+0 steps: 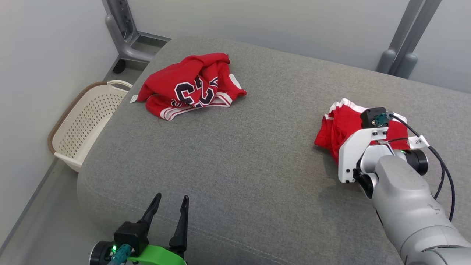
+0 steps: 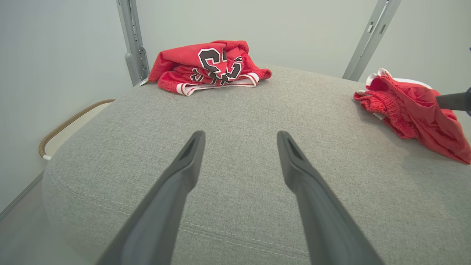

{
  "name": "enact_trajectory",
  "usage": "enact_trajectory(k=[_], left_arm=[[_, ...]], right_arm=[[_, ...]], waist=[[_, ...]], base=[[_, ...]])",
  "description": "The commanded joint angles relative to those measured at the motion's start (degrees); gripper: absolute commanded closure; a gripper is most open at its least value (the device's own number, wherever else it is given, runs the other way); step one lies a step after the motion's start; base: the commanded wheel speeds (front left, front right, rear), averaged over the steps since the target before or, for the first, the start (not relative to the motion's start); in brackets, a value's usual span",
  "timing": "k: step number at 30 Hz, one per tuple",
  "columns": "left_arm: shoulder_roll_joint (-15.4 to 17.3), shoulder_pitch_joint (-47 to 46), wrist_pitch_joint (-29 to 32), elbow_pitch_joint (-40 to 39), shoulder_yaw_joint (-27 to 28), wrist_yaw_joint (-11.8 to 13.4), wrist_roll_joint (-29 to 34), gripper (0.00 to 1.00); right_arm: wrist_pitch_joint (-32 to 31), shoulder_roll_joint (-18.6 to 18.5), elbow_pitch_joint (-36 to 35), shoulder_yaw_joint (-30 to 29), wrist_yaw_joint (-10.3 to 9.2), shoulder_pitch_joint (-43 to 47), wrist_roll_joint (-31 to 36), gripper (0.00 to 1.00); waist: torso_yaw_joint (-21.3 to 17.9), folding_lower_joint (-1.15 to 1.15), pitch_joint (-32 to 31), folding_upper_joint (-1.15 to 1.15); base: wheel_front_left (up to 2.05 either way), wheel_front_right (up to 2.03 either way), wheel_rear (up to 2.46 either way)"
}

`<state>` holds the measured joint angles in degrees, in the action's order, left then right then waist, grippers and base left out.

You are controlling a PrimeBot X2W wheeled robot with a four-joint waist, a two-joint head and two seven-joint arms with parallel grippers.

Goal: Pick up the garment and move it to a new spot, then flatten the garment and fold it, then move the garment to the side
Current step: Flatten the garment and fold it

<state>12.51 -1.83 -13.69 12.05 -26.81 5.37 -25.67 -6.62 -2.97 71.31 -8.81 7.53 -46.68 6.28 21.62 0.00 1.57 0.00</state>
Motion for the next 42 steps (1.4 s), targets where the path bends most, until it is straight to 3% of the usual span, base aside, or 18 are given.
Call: enact_trajectory(k=[1, 11, 21, 30, 31, 32, 35, 42], left_arm=[[0.29, -0.70, -0.18, 0.16, -0.10, -0.14, -0.41, 0.00], [0.49, -0.39, -0.04, 0.02, -0.72, -0.05, -0.60, 0.00], [0.76, -0.11, -0.10, -0.07, -0.93, 0.34, -0.97, 0.00], [1.71, 0.60, 0.07, -0.31, -0.47, 1.11, -1.22, 0.00], [1.83, 0.82, 0.09, -0.37, -0.36, 1.17, -1.25, 0.00], [1.93, 1.00, 0.11, -0.49, -0.35, 1.26, -1.33, 0.00], [2.12, 1.24, 0.18, -0.75, -0.25, 1.55, -1.50, 0.00], [2.28, 2.32, 0.21, -1.70, -0.31, 2.04, -1.76, 0.00]], right_arm=[[0.54, 0.06, 0.72, 2.20, -0.08, -0.62, -2.39, 1.00], [-0.05, 0.00, 1.18, 14.48, -0.08, 0.37, -13.81, 1.00], [0.19, 0.00, 1.84, 15.34, -0.08, 1.75, -14.95, 1.00], [-0.27, -0.06, -5.63, 23.32, -0.08, -0.51, -25.79, 1.00], [-0.37, -0.05, -5.82, 23.35, -0.08, -0.85, -26.26, 0.60], [-0.58, -0.05, -5.51, 23.00, -0.08, -1.35, -26.47, 0.03], [-1.69, -0.51, -3.40, 21.23, -0.08, -2.55, -25.84, 0.00], [-5.10, -5.92, 1.91, 12.23, -0.07, -6.45, -22.45, 0.00]], waist=[[0.48, 0.00, -0.25, 0.00], [2.07, 0.00, -0.14, 0.00], [3.31, 0.00, -0.21, 0.00], [1.23, 0.00, -2.38, 0.00], [0.87, 0.00, -2.71, 0.00], [0.47, 0.00, -2.98, 0.00], [-0.38, 0.00, -3.53, 0.00], [-2.91, 0.00, -4.03, 0.00]], base=[[0.00, 0.00, 0.00], [0.00, 0.00, 0.00], [0.00, 0.00, 0.00], [0.00, 0.00, 0.00], [0.00, 0.00, 0.00], [0.00, 0.00, 0.00], [0.00, 0.00, 0.00], [0.00, 0.00, 0.00]])
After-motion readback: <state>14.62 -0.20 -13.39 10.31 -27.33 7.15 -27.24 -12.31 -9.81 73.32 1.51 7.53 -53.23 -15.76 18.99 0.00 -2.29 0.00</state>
